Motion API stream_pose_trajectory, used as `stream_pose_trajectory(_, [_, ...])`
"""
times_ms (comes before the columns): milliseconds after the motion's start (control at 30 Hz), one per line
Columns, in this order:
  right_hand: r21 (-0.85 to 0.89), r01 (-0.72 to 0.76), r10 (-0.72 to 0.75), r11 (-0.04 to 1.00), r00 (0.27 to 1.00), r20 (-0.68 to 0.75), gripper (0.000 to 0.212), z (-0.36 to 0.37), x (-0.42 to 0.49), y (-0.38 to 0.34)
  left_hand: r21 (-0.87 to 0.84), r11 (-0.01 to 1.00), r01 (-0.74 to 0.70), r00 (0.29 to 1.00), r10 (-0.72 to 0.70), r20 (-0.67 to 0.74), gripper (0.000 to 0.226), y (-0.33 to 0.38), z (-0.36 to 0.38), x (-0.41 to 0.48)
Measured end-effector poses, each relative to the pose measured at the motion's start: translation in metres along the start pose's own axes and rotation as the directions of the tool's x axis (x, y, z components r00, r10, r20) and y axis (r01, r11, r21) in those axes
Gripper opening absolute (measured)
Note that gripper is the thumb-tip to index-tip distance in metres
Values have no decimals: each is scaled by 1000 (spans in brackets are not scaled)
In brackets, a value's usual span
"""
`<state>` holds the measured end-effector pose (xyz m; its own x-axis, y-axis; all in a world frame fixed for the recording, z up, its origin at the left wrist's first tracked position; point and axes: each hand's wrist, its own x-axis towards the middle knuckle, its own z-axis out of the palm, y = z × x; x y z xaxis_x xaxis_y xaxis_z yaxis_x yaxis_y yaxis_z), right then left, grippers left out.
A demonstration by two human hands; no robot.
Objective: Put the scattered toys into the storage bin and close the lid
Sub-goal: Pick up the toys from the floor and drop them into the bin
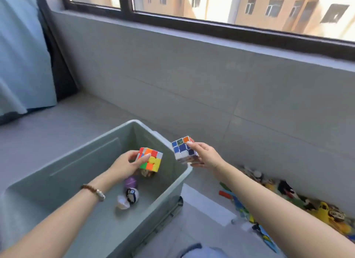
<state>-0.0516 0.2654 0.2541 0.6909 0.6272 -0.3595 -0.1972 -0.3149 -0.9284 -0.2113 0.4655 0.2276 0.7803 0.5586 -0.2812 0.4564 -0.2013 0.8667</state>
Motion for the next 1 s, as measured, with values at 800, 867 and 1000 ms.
stream_pose_trajectory(800, [-605, 43, 0, 795, 998, 70, 35, 65, 77, 40, -19, 974, 225, 961, -225, -163, 19, -105, -9, 12])
stream_pose_trajectory(867, [-592, 71, -43, 803, 997, 61, 35, 41, 65, 22, 13, 988, 151, 977, -148, -151, 20, -75, 3, 18])
stream_pose_trajectory(1000, [-634, 100, -114, 767, 993, 19, 41, -30, 32, -4, 117, 993, -30, 998, 36, -50, 24, -5, 45, 27])
